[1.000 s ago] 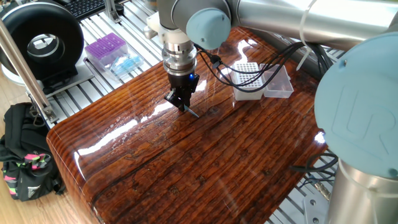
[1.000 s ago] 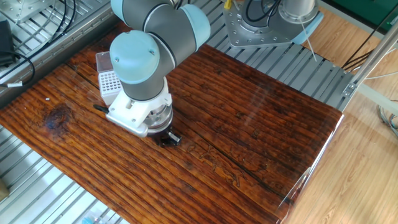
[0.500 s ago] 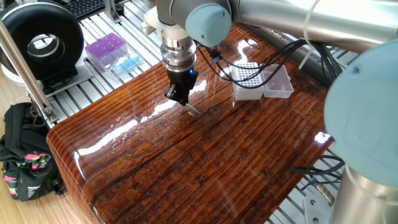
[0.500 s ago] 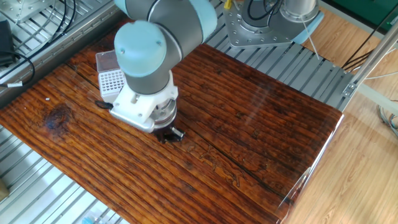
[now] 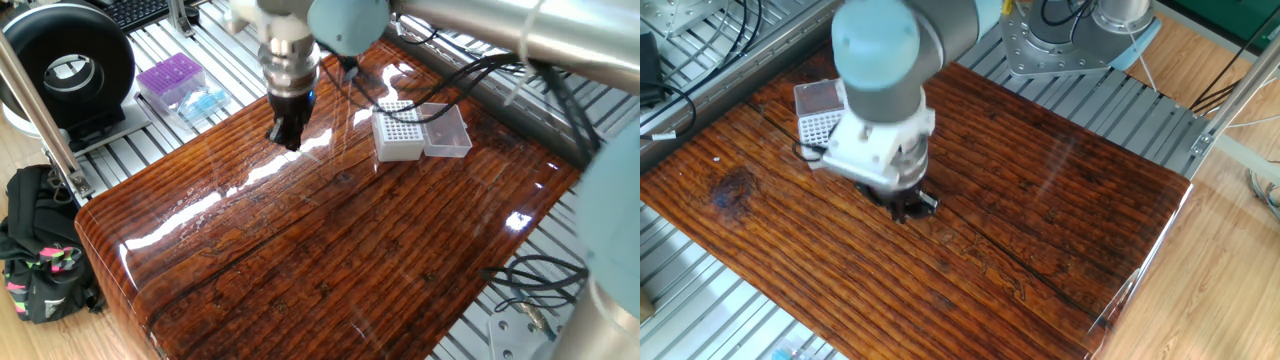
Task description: Insert a medium pipette tip into the holder for medium pipette tips
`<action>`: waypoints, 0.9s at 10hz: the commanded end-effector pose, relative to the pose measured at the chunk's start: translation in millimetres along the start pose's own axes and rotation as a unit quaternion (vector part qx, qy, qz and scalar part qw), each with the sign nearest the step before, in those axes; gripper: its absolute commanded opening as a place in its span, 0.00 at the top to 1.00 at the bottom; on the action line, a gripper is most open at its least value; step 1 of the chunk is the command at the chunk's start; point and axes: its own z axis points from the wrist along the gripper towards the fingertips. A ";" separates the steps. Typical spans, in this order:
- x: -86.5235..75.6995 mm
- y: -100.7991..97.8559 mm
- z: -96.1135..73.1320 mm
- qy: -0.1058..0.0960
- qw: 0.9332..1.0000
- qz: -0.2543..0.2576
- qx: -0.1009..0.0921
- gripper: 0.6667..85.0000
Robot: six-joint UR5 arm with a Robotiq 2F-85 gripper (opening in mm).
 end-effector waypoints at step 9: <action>-5.1 -79.9 -36.8 -0.150 0.976 -0.160 0.014 0.89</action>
